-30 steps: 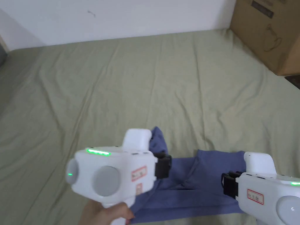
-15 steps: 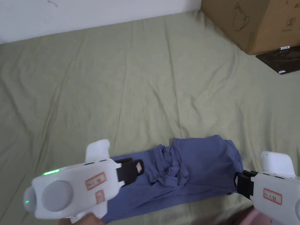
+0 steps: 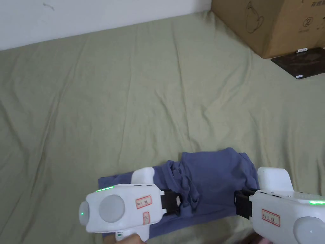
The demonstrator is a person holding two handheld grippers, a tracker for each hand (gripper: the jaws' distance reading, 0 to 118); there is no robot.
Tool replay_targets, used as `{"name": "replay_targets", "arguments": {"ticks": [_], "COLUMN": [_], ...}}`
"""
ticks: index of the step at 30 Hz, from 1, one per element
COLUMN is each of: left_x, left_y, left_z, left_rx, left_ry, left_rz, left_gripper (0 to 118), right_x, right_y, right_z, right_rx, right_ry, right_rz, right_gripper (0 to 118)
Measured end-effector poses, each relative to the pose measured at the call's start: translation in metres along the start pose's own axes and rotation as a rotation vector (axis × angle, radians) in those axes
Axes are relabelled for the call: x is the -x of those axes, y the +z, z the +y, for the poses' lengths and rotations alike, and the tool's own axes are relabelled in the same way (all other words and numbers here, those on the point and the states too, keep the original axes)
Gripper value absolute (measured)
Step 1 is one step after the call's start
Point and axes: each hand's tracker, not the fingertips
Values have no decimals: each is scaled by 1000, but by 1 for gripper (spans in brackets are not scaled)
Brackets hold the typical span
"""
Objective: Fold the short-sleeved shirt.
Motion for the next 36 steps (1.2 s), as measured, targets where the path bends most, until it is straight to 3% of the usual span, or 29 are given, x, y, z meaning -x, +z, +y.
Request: {"name": "replay_targets", "arguments": {"ticks": [3,8,11,19,20,24,25,30,31,33,35,36], "left_x": [-17,-23,-17,104,119,155,161,179,163,161,172,166], "left_y": [-8,-4,16,125,131,137,132,92,109,108,85,85], "left_z": [-4,-14,-15,-17,-21,-29,-30,-31,-31,-32,-34,-34], "left_rx": [37,58,36,-180,-193,-220,-216,-176,-198,-207,-181,-144], "left_ry": [-77,-83,-98,154,190,258,296,436,451,502,538,488], "left_rz": [25,-81,-59,26,47,72,41,-224,-254,-299,-184,-184], "left_gripper": [0,0,0,2,12,112,118,116,105,8,8,8], "right_x": [-2,2,7,29,33,48,53,67,69,71,73,74], "right_y": [-4,1,2,0,-2,-6,-7,-9,-9,-9,-9,-9], "right_z": [-1,-2,-2,2,2,3,3,0,-1,-2,-3,-4], "right_rx": [15,16,17,21,25,36,40,54,59,66,75,78], "right_ry": [-6,-3,11,73,86,123,133,179,183,189,193,197], "right_rz": [-3,-2,-5,5,7,25,30,33,32,33,36,34], "right_gripper": [6,6,6,6,6,6,6,6,6,6,6,6]}}
